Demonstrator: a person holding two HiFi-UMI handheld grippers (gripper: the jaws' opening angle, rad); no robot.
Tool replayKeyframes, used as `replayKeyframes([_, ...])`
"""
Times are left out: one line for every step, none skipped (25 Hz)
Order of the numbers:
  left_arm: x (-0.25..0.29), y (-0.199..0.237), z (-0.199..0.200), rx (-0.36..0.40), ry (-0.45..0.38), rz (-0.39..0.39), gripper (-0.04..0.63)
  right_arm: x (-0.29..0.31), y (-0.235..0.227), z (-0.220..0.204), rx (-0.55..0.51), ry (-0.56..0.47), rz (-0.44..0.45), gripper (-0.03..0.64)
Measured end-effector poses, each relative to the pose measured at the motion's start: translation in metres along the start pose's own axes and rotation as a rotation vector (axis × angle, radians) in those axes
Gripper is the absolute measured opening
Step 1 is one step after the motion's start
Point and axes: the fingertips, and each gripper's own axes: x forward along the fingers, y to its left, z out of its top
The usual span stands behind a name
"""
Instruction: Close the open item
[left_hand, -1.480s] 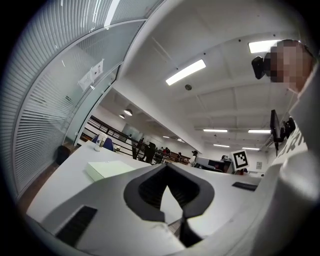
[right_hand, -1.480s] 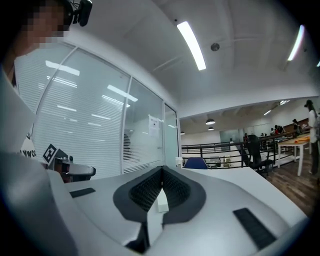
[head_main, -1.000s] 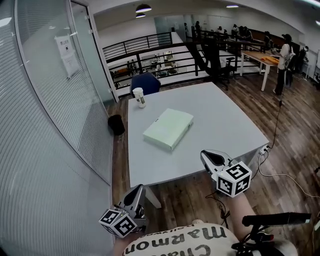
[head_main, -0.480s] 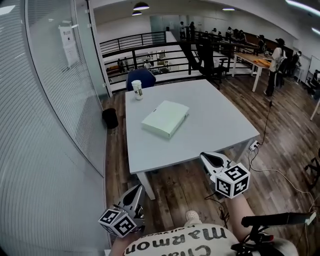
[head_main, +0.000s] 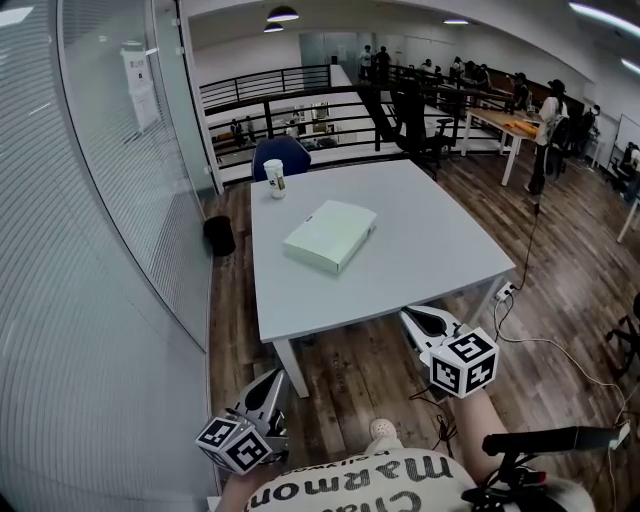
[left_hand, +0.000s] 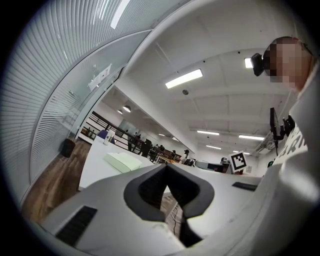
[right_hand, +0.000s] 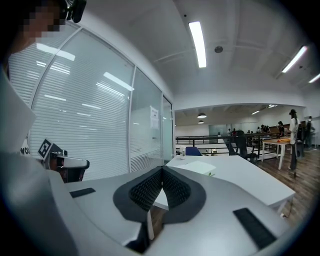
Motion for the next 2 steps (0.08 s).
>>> replayKeyframes([-0.0010,0.0017,0.0000,-0.001,-0.001,0.001,-0.011,0.0008,0.0006,-0.0016,0.001,0.001,-0.001,-0.005])
replayKeyframes([-0.0019,0.0034,0.0001,-0.002,-0.001,0.001,-0.010,0.0016,0.0012,-0.0031,0.002,0.002,-0.002,-0.005])
